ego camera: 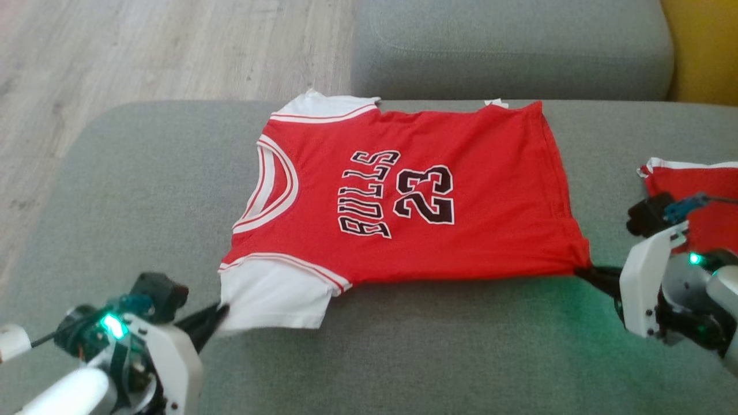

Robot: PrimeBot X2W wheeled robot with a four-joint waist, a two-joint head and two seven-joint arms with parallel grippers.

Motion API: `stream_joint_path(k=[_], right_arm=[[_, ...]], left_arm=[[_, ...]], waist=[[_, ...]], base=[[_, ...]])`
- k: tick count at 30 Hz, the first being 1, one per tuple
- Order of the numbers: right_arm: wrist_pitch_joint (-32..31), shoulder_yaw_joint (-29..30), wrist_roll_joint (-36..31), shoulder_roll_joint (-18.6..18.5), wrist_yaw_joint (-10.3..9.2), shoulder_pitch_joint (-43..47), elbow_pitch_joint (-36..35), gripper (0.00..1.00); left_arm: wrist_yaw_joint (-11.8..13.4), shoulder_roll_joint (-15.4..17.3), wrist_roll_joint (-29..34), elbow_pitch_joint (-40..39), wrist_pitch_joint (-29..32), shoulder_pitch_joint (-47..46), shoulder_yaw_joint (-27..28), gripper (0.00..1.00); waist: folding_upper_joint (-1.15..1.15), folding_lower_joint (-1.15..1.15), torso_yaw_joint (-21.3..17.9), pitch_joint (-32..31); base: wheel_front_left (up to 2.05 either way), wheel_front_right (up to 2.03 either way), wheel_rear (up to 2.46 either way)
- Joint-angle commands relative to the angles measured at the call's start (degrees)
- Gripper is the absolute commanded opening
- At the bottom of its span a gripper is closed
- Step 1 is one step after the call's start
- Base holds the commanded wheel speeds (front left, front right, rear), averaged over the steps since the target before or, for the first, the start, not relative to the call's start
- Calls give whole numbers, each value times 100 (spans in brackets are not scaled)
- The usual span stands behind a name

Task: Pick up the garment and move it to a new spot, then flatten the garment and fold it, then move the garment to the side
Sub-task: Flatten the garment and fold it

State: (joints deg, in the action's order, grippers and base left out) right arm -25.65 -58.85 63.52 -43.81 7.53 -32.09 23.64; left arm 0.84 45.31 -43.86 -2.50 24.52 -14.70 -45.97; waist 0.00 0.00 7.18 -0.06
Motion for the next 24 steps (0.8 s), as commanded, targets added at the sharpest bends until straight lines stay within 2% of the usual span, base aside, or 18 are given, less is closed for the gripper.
stream_joint_path(k=[1, 4, 8, 15, 24], right_arm=[[115, 167, 8, -216, -4, -109, -132, 0], [192, 324, -10, -151, -4, -220, -156, 0], [333, 540, -92, -18, -4, -410, -101, 0], [526, 848, -229, 271, -4, -772, 232, 0], [630, 866, -490, 594, -4, -1093, 633, 0]], left_arm=[[101, 270, 95, -200, -85, -459, 379, 0], [150, 150, 177, -199, -163, -678, 445, 0], [98, -45, 286, 52, -245, -1102, 510, 0], [-111, -440, 464, 909, -316, -2012, 560, 0], [-404, -885, 885, 2141, -514, -2951, 358, 0]], waist=[[0, 0, -20, 92], [0, 0, -44, 259], [0, 0, -82, 516], [0, 0, -140, 906], [0, 0, -252, 1238]], base=[[0, 0, 0], [0, 0, 0], [0, 0, 0], [0, 0, 0], [0, 0, 0]])
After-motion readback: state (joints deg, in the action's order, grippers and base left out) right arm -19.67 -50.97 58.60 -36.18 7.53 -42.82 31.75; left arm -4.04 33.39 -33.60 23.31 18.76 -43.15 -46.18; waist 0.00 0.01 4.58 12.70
